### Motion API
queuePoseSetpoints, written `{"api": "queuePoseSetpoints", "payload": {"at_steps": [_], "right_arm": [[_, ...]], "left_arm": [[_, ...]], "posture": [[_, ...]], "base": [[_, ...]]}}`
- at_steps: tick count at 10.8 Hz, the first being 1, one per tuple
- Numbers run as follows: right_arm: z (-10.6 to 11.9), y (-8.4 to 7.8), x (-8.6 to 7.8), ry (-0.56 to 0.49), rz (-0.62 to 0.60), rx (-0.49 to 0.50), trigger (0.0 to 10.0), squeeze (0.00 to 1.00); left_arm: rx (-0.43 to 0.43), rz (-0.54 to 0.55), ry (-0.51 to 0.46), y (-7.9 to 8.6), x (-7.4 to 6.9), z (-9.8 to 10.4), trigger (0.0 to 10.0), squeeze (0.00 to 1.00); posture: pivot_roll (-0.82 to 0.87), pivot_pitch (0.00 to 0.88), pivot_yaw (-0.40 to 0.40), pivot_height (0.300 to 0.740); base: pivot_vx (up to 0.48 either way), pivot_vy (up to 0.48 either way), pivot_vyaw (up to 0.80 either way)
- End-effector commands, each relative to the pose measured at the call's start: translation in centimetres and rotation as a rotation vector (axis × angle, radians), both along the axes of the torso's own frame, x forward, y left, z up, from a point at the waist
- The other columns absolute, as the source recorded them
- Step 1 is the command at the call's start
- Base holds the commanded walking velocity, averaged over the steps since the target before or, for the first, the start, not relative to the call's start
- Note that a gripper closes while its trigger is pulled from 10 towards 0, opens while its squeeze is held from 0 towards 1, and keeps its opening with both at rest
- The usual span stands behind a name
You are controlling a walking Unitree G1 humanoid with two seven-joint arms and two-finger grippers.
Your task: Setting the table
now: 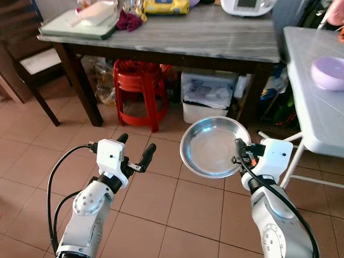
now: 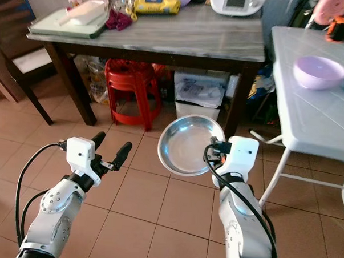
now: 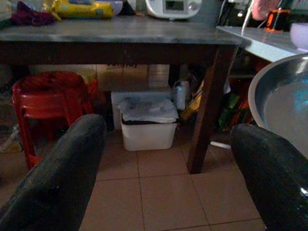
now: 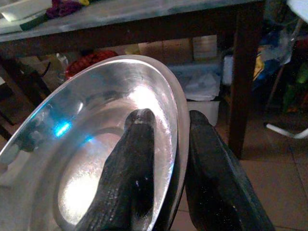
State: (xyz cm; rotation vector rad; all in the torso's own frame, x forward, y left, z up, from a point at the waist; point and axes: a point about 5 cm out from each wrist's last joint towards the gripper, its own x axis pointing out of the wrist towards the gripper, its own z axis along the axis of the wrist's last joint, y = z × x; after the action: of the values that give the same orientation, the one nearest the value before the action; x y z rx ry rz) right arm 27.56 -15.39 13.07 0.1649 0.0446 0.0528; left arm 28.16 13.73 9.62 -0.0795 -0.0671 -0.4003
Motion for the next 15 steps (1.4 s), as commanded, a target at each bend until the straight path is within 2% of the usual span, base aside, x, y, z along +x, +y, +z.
{"api": "queuePoseSetpoints", "payload": {"at_steps": [1, 8, 10, 12, 15], "right_arm": [[0.53, 0.09, 0.04, -0.026, 0.005, 0.0, 10.0, 0.0], [0.46, 0.31, 0.18, -0.032, 0.026, -0.012, 10.0, 0.0], [0.5, 0.5, 0.59, -0.035, 0.03, -0.004, 10.0, 0.0], [0.5, 0.78, 0.77, -0.037, 0.038, 0.002, 10.0, 0.0], [0.29, 0.89, 0.77, -0.029, 0.041, 0.012, 10.0, 0.0]], "left_arm": [[0.001, -0.007, -0.01, 0.11, 0.03, 0.29, 10.0, 0.0], [0.01, -0.014, -0.027, -0.1, 0.25, 0.61, 10.0, 0.0], [0.005, 0.034, -0.002, 0.39, 0.3, 0.31, 10.0, 0.0], [0.021, 0.033, 0.002, 0.46, 0.29, 0.2, 10.0, 0.0], [0.016, 0.039, 0.002, 0.38, 0.4, 0.24, 10.0, 0.0]], "posture": [[-0.06, 0.085, 0.082, 0.74], [-0.05, 0.072, 0.075, 0.74], [-0.04, 0.064, 0.072, 0.74], [-0.04, 0.059, 0.071, 0.74], [-0.04, 0.059, 0.071, 0.74]], "base": [[0.398, 0.0, 0.0], [0.422, 0.0, 0.0], [0.0, 0.0, 0.0], [0.0, 0.0, 0.0], [0.0, 0.311, 0.0]]}}
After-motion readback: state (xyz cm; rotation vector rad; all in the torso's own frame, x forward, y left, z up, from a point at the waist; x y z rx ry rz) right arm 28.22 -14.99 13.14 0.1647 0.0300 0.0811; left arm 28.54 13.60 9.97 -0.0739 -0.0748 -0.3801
